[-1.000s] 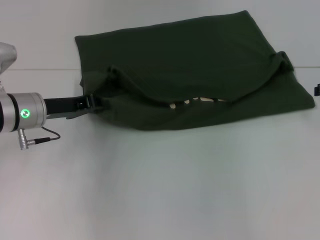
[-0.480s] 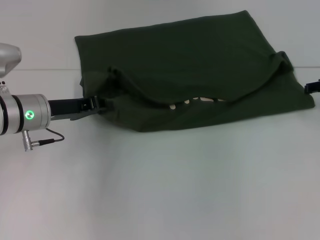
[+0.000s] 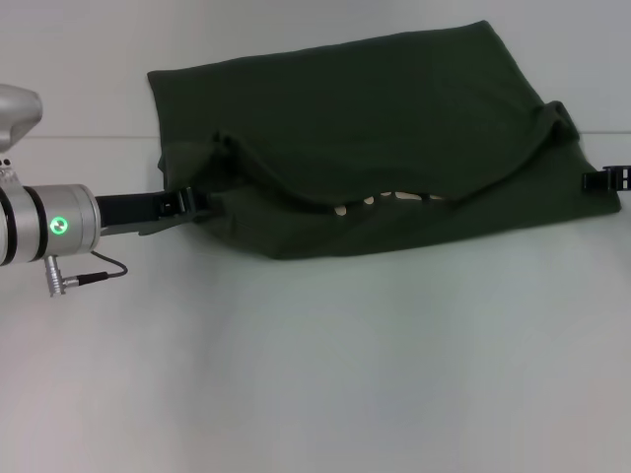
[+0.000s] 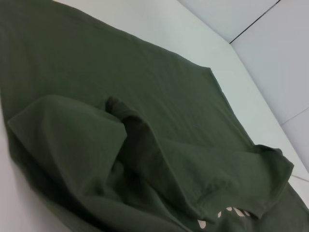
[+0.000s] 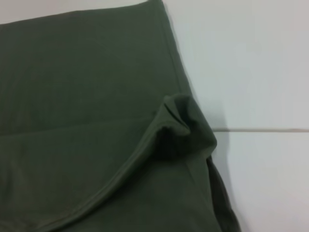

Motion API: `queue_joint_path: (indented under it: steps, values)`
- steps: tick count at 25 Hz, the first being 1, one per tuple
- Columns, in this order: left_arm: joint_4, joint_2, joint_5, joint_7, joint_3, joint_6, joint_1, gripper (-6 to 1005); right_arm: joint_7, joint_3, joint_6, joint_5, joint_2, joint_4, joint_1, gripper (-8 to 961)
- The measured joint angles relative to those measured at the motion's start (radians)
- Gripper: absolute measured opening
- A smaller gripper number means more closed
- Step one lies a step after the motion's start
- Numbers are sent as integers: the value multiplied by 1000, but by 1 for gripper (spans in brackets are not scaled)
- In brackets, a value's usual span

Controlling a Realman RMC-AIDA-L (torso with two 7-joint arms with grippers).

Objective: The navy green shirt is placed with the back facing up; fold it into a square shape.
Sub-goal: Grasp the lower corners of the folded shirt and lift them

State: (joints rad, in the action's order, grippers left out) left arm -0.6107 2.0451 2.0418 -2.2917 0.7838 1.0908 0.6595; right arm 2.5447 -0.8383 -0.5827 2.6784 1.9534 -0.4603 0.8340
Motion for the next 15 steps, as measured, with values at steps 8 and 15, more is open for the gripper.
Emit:
queue_joint_path:
  steps: [8, 15]
  values:
    - [-3, 1, -3, 0, -3, 5, -1, -1, -12, -4, 49, -2, 3, 48, 8, 707]
    - [-3, 4, -3, 0, -1, 4, 3, -1, -12, -5, 51, 1, 5, 60, 13, 646]
